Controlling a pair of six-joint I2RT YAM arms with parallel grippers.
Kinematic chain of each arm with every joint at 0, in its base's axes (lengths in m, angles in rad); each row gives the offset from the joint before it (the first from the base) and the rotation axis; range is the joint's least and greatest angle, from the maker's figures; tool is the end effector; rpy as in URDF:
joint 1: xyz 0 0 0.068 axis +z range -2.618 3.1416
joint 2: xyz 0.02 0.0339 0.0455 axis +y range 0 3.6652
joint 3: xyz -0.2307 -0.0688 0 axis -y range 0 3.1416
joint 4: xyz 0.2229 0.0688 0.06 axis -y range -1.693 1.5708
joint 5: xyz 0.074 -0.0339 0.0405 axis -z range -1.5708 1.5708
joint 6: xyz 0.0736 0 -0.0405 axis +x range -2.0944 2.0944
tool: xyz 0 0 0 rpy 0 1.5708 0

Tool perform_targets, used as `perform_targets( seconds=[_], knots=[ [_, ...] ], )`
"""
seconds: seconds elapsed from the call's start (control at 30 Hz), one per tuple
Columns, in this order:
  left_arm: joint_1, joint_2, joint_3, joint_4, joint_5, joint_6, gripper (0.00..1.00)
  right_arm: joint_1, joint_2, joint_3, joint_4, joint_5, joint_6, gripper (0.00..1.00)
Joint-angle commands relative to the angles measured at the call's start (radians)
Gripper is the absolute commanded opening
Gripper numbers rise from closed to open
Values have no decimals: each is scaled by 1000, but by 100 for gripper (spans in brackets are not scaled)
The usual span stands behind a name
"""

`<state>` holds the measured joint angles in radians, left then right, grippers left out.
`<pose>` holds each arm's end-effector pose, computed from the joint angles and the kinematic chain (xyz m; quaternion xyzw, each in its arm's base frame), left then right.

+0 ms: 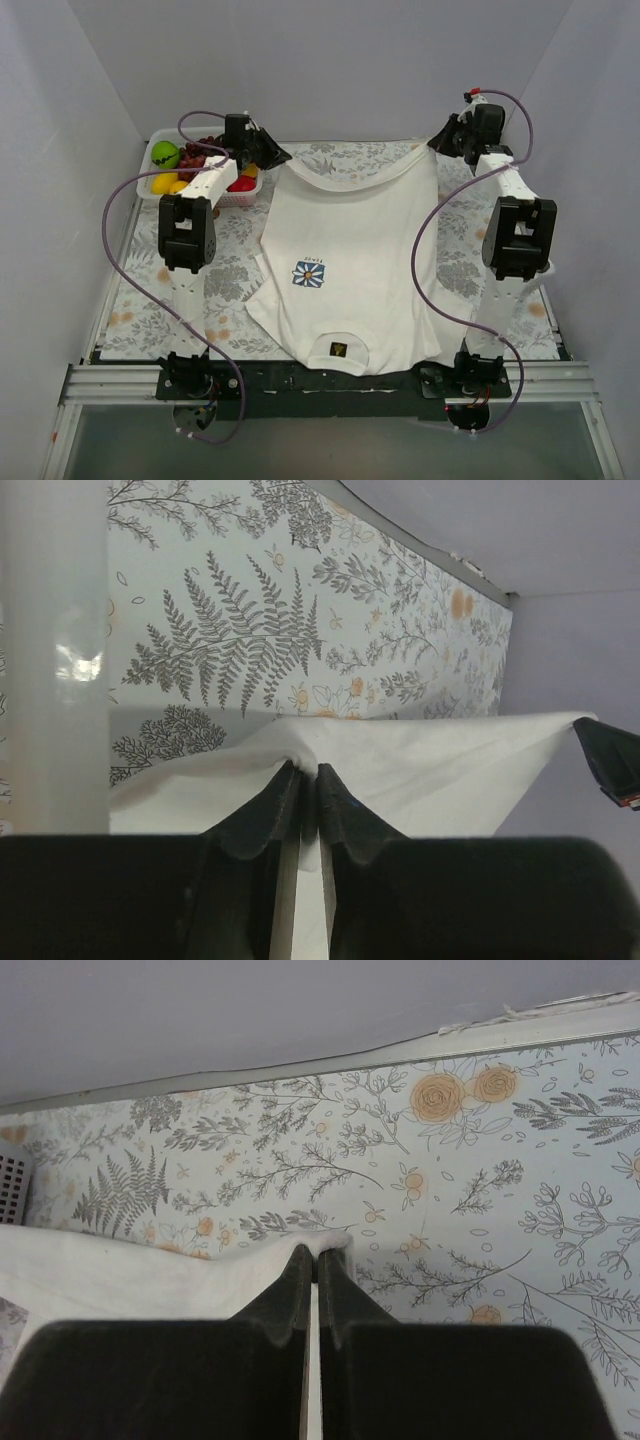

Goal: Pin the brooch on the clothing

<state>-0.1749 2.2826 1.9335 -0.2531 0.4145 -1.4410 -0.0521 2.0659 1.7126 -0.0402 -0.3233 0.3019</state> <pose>0.5041 -0.1192 0.1882 -0.4351 0.7549 -0.4552 0.1832 0.4929 -0.0023 0.2405 0.0566 0.8238 0.2011 0.5271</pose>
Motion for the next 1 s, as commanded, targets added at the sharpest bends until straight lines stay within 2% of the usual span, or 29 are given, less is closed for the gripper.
perform_targets(
  seconds=[0.0,0.1,0.2,0.23,0.27,0.3,0.33,0.4,0.43,0.47,0.57,0.73,0.87,0.9,0.97],
  knots=[
    [32,29,84,-26,41,-73,26,-8,104,215,-121,-14,39,1],
    [52,81,137,-11,76,-146,35,-8,186,366,-193,-20,78,1],
    [75,119,172,55,130,-266,46,-14,221,415,-158,-19,179,1],
    [80,129,180,72,153,-289,53,-26,223,409,-130,-28,215,6],
    [84,135,194,84,158,-304,59,-34,227,392,-56,-46,254,16],
    [86,144,231,90,159,-311,64,-51,230,383,-18,-89,323,22],
    [86,152,246,91,155,-311,75,-57,234,383,8,-105,347,42],
    [86,149,268,89,150,-308,86,-63,246,404,30,-118,347,51],
    [86,140,281,89,150,-289,94,-63,247,422,7,-114,330,60],
    [86,127,283,86,150,-279,98,-63,240,441,-13,-112,313,61],
    [86,66,259,84,155,-225,98,-63,162,392,-47,-115,247,66],
    [81,-84,151,49,168,-127,98,-26,-56,111,-101,-70,120,66],
    [60,-260,-22,-44,109,10,98,50,-269,-114,-177,30,2,66],
    [55,-335,-110,-92,87,66,98,125,-301,-157,-194,50,-10,66],
    [49,-423,-206,-132,15,109,97,176,-389,-297,-217,108,-27,66]
  ],
)
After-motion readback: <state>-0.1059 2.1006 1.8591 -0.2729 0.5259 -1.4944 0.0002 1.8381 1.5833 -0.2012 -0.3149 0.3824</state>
